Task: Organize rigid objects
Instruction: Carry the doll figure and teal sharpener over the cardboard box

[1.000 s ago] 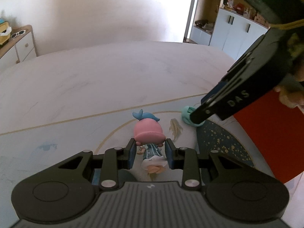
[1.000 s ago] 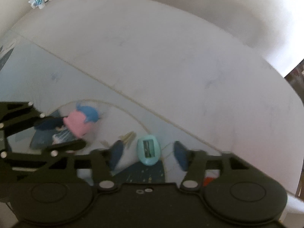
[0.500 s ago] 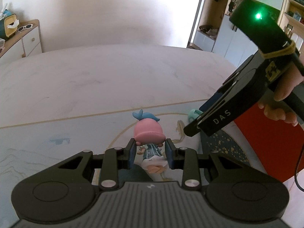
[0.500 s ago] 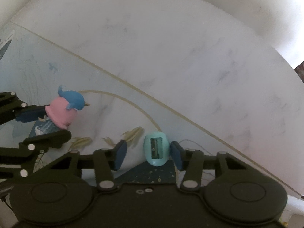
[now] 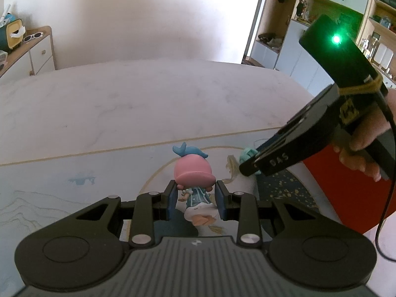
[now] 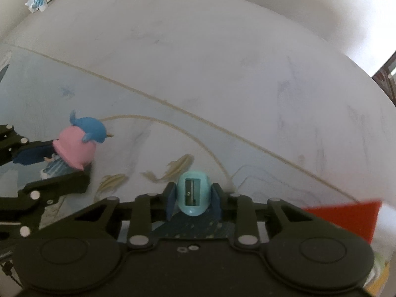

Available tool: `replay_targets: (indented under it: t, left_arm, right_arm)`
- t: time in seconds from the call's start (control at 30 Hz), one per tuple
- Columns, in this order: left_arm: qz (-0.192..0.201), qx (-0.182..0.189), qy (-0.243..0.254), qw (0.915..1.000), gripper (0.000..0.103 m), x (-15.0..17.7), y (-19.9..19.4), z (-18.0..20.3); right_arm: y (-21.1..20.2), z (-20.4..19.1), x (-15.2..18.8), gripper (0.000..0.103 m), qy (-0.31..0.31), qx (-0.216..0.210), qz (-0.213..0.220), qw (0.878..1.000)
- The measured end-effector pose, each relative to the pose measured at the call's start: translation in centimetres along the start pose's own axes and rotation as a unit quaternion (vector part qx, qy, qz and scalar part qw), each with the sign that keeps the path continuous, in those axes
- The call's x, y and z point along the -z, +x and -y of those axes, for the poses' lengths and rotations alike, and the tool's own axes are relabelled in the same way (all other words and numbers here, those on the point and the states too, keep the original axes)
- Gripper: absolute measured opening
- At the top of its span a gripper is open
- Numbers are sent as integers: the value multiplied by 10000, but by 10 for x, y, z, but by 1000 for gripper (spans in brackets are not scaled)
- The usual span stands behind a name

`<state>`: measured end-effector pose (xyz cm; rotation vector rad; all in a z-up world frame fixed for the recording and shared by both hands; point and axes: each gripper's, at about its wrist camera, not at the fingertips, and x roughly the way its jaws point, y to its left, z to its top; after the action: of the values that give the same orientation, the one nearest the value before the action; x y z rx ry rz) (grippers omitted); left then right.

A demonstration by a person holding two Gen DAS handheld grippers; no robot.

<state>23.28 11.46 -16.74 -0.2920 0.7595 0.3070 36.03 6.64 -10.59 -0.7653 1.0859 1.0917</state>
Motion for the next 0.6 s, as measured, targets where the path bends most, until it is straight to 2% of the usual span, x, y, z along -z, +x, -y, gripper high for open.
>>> replay_targets:
  t: [0.2, 0.23, 0.43, 0.53, 0.57, 0.6]
  left_arm:
    - [-7, 117, -7, 9999, 32, -1, -14, 6]
    - [-1, 152, -1, 9999, 32, -1, -17, 8]
    - [39, 406, 147, 9991, 32, -5, -40, 22]
    - [102, 561, 271, 9980, 32, -9, -55, 33]
    - [116, 619, 309, 9975, 32, -10, -59, 37]
    - [124, 679, 362, 9970, 32, -12, -64, 41]
  right_arm:
    - [-32, 17, 12, 29, 428, -133, 354, 9984]
    - [-36, 10, 12, 29, 526, -158, 450, 9975]
    - [-93, 27, 50, 29, 1071, -229, 1031, 9886]
    - [-103, 29, 81, 29, 1348, -187, 1276, 9824]
    - [-76, 14, 91, 29, 1429, -133, 1350, 9804]
    - [-83, 18, 98, 29, 1526, -89, 1427, 9779]
